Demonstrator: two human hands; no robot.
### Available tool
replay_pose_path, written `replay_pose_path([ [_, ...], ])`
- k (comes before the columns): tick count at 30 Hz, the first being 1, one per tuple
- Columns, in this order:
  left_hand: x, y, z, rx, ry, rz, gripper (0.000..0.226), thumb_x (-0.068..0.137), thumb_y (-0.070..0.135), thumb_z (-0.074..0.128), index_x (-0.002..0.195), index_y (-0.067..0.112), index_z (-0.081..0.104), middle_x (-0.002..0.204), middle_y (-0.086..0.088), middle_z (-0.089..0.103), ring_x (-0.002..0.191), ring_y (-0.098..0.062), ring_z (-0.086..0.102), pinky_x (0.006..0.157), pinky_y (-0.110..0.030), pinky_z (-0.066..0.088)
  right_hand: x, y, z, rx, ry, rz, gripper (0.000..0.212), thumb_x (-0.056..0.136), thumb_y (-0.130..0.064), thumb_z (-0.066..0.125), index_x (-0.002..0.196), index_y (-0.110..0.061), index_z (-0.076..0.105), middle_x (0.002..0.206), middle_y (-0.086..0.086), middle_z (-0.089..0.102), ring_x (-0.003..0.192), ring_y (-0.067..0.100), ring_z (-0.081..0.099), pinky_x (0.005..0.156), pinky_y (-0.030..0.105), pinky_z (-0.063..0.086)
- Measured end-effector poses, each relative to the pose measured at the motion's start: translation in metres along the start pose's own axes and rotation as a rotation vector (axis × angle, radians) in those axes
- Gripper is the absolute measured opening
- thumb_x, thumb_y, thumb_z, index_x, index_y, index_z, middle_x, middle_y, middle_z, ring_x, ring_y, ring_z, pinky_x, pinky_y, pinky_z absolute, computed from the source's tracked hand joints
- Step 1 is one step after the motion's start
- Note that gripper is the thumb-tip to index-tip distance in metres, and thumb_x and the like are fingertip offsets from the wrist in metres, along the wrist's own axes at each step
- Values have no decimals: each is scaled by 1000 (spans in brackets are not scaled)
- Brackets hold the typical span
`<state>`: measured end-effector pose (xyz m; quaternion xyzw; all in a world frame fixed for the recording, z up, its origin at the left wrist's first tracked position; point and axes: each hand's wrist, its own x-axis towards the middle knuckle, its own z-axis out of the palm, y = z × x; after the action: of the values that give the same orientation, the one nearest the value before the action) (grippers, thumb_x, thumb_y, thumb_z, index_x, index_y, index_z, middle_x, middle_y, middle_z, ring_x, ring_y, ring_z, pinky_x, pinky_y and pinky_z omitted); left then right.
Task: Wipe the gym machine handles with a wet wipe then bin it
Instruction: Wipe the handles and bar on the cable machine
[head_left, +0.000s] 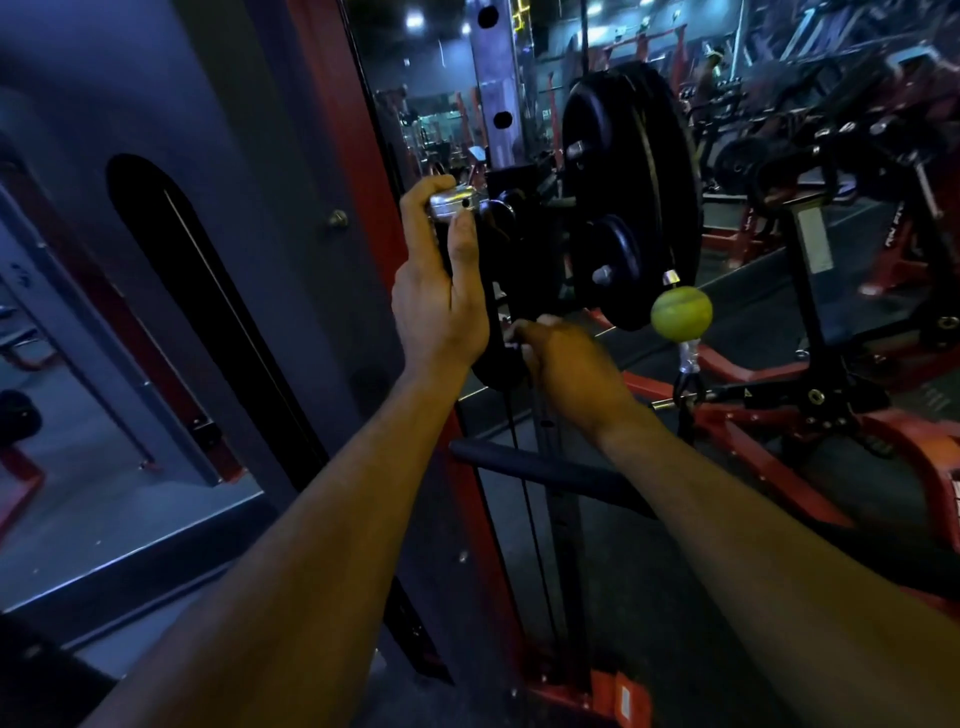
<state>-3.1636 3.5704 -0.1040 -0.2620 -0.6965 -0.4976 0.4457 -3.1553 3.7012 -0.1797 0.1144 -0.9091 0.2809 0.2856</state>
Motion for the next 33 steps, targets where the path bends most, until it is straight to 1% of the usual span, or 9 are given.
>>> replay_pose_path([
  [8, 1, 2, -3, -2, -48, -6, 30, 111, 28, 38, 136, 13, 46, 59, 2, 45, 46, -13, 45, 46, -26, 36, 34, 15, -3, -308, -63, -24, 31, 89, -14, 71, 119, -20, 64, 108, 3, 58, 95, 21, 63, 55, 17, 23],
  [10, 1, 0, -2, -15, -44, 4, 30, 111, 27, 38, 136, 12, 46, 59, 5, 45, 46, -12, 44, 46, -26, 36, 30, 20, 7, -214, 68, 14, 15, 95, -17, 62, 109, -21, 67, 101, 2, 60, 87, 22, 66, 54, 21, 38],
  [13, 1, -2, 0, -36, -43, 0, 31, 111, 25, 38, 136, 10, 46, 61, 9, 45, 46, -11, 43, 45, -28, 36, 21, 21, 15, 111, 216, 100, 21, 99, -12, 49, 98, -18, 69, 89, 2, 67, 75, 17, 66, 60, 38, 56],
  [18, 1, -5, 0, -73, -44, 15, 30, 111, 22, 38, 136, 7, 45, 62, 6, 48, 46, -12, 43, 42, -37, 37, -15, 6, 22, 309, 196, 83, 19, 103, -12, 48, 105, -19, 66, 92, -1, 69, 78, 10, 67, 67, 39, 58],
  [21, 1, -5, 1, -85, -55, 13, 30, 111, 20, 38, 136, 5, 45, 59, 4, 45, 45, -15, 41, 42, -35, 35, -26, 6, 24, 310, 204, 62, 19, 102, -9, 51, 112, -17, 66, 83, -12, 62, 64, 1, 64, 60, 26, 56],
  [24, 1, -7, 0, -101, -60, 12, 30, 111, 20, 38, 136, 5, 44, 64, -1, 48, 46, -18, 43, 44, -37, 38, -24, 6, 26, 284, 237, 16, 19, 104, -12, 50, 113, -15, 66, 88, -5, 65, 70, 4, 63, 60, 19, 49],
  [28, 1, -7, -1, -100, -66, -12, 31, 111, 24, 38, 137, 8, 45, 65, 3, 47, 48, -12, 44, 47, -32, 38, 0, 15, 30, 306, 306, 131, 22, 105, -19, 43, 106, -23, 65, 90, 0, 67, 79, 10, 65, 64, 31, 55],
  [31, 0, -2, -3, -117, -91, -44, 32, 111, 27, 38, 138, 11, 44, 65, -1, 45, 47, -12, 41, 47, -32, 38, 9, 15, 35, 376, 358, 235, 12, 105, -23, 44, 103, -25, 56, 81, -1, 66, 69, 16, 66, 57, 39, 56],
  [33, 0, -3, -5, -132, -127, -49, 34, 111, 30, 37, 141, 14, 41, 65, 3, 45, 47, -12, 41, 47, -33, 39, 9, 13, 40, 440, 433, 350, 2, 104, -23, 48, 104, -21, 49, 81, 4, 66, 64, 20, 66, 53, 36, 55],
])
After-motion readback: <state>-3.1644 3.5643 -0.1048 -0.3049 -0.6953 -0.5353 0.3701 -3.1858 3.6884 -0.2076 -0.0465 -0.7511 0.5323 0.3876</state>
